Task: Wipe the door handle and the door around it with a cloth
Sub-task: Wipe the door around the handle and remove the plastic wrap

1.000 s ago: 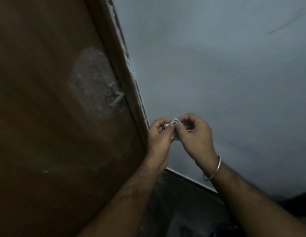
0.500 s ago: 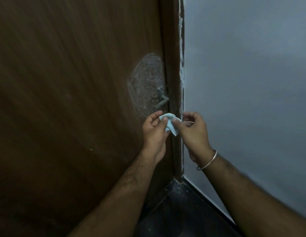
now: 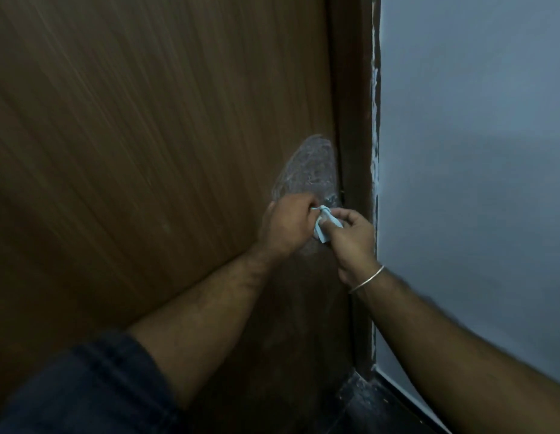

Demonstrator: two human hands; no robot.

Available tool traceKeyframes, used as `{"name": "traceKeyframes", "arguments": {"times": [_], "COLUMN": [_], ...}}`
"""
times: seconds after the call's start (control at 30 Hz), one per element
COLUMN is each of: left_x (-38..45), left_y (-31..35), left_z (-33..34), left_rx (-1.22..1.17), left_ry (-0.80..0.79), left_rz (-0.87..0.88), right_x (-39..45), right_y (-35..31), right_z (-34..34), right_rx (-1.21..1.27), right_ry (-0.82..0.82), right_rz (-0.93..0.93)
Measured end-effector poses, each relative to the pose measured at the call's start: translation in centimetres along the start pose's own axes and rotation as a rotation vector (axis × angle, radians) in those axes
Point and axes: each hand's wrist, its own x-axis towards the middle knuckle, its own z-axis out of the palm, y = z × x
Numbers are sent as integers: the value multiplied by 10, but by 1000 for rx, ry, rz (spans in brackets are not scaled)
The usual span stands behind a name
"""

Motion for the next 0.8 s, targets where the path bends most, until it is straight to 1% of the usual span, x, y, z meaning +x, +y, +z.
{"name": "traceKeyframes", "arguments": {"times": [0.07, 0.13, 0.27, 0.33, 0.47, 0.53, 0.67, 0.73, 0.8], "left_x": [19, 41, 82, 101, 140, 158, 166, 165, 168], "left_y": [-20, -36, -56, -62, -65, -68, -76, -81, -84], "left_z": [-5, -11, -24, -30, -36, -34, -37, -34, -34], "left_rx": [265, 463, 776, 887, 988, 1015, 1039, 1041, 1046], "left_ry": [-30, -44, -115, -138, -164, -130, -18, 0, -13], "left_rz": [175, 283, 425, 447, 438, 431, 476, 511, 514], "right_x": [16, 36, 87, 116, 164, 184, 191, 190, 186], "right_y": [3, 7, -3, -15, -32, -34, -25, -15, -6], "right_z": [14, 25, 41, 49, 73, 85, 102, 105, 105], "right_rx": [-7, -63, -216, -234, -249, -249, -266, -265, -277], "right_ry": [19, 68, 236, 256, 243, 225, 170, 123, 75], "right_rz": [0, -17, -133, -186, -334, -417, -592, -627, -699]}}
